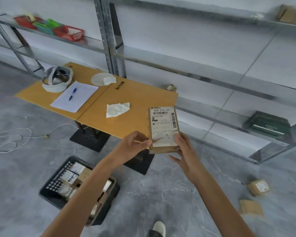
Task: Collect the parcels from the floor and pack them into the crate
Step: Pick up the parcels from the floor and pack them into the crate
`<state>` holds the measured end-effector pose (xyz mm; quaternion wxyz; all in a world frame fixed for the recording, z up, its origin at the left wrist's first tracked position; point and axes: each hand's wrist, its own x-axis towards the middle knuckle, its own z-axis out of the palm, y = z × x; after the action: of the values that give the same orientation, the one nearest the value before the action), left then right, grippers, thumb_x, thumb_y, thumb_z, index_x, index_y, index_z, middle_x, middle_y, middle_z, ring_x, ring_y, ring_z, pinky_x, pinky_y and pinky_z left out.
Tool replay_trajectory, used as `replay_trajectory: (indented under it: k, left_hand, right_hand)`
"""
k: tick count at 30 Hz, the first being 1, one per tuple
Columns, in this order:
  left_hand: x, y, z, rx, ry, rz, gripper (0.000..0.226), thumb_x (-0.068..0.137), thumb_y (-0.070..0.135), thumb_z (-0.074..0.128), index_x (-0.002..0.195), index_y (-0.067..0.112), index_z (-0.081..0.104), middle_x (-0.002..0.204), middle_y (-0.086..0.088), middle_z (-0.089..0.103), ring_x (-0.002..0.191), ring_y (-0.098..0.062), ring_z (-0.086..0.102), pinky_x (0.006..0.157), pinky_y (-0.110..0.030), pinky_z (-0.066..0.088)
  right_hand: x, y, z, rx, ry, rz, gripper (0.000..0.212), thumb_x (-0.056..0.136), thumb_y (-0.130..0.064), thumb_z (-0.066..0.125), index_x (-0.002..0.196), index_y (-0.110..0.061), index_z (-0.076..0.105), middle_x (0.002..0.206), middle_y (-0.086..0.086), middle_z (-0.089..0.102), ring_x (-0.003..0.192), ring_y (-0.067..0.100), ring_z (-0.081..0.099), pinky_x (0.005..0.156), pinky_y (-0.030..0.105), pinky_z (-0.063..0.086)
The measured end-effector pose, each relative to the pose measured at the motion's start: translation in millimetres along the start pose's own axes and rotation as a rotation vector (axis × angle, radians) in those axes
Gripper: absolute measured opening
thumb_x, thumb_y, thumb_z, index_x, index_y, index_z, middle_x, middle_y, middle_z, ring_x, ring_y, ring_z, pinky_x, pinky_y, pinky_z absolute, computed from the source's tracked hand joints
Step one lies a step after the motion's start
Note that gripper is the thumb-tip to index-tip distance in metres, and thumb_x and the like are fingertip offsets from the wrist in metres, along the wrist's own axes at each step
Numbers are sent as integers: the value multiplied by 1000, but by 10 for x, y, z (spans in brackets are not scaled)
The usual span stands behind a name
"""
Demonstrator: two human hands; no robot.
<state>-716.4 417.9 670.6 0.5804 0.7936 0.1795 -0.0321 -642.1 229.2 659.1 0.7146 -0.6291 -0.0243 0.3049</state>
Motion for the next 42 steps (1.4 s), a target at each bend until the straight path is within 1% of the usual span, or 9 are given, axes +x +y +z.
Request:
replay_trajectory:
  k: [4,9,14,19,26,29,32,36,42]
  left_hand:
    - [-358,-334,-584,-13,27,-23,50,68,59,63,100,23,54,104,8,63,98,-6,61,77,-22,51]
    - [-914,-840,-1393,-92,59,-113,103,53,65,70,138,25,27,128,1,47,111,-13,55,85,-28,49]
    - [-1285,-1317,-2101,-80,34,-203,100,75,34,73,148,28,5,148,-5,27,123,-18,46,93,-31,44]
    - [-1331,-1628,-2505,-276,90,-303,65,79,38,67,132,23,32,133,-4,50,120,-21,52,101,-50,43]
    - [-934,-2107,-2346,-488,132,-553,54,72,33,75,111,12,43,111,-11,63,101,-24,65,90,-45,53]
    - [-704,-2264,-2232,-539,135,-618,45,71,35,75,100,16,45,105,-8,65,97,-21,66,90,-41,53]
    - [-477,-2378,-2238,-566,200,-669,41,77,33,73,100,16,43,106,-6,64,97,-20,65,89,-40,54]
    - [-268,-2500,-2325,-485,191,-684,31,85,38,64,100,18,47,107,-3,63,99,-17,63,76,-33,55]
    - [-66,-2893,-2740,-149,36,-658,34,95,36,48,116,12,57,105,2,62,95,-12,56,91,-33,47]
  right_hand:
    - [-77,240,634,-97,-44,54,66,71,-59,58,129,-28,48,125,1,59,118,19,55,91,38,49]
    - [-197,665,1608,-46,-124,126,27,89,-46,55,113,-35,56,124,1,60,113,21,58,80,34,56]
    - [-321,1042,2433,-24,-157,183,30,91,-40,54,117,-26,58,120,7,64,111,22,61,79,32,57]
    - [-263,1290,2814,-151,-170,218,33,93,-43,51,121,-27,60,114,5,68,103,21,66,84,34,55]
    - [173,1598,2765,-40,30,330,35,94,-31,52,121,-8,50,119,20,60,111,31,59,96,44,47]
    - [418,1700,2676,74,78,349,21,92,-20,55,111,-11,50,121,22,59,104,28,61,84,38,51]
    - [618,1800,2720,-17,14,367,34,90,-21,60,121,-27,48,126,3,58,105,16,61,79,37,51]
    - [832,1931,2897,-104,-51,409,60,88,-28,64,137,-45,33,129,-9,55,111,17,60,95,52,49]
    - [1053,2184,3216,-124,104,473,58,86,-30,66,136,-38,37,118,-2,60,98,15,64,68,29,58]
